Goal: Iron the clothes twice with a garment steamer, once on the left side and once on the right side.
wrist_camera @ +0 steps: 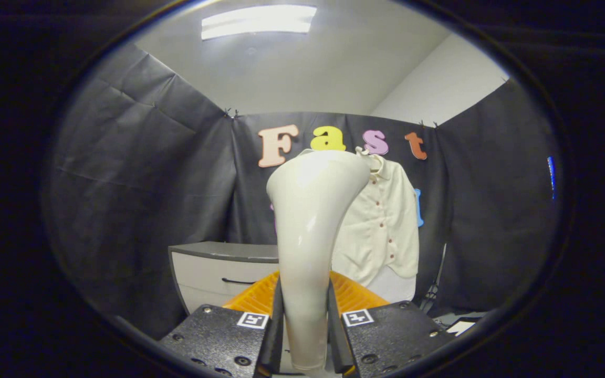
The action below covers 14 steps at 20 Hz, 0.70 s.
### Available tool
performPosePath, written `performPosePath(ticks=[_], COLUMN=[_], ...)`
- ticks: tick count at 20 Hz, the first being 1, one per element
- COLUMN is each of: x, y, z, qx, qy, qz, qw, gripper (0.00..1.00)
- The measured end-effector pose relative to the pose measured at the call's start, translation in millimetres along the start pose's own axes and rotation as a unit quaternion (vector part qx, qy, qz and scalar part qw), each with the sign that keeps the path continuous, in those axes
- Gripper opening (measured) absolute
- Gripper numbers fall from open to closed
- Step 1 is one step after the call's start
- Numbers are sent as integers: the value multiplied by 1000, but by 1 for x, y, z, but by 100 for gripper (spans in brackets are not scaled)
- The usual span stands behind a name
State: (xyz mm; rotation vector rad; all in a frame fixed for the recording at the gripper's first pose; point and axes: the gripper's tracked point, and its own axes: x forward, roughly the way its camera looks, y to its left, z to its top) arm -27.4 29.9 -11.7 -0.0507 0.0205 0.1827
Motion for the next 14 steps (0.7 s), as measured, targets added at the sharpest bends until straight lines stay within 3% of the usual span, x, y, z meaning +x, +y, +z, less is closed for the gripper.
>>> performPosePath(ticks=[14], x=[-9], y=[13], z=[1], qx=[-4], qy=[-8], qz=[31], qw=[999], gripper=[38])
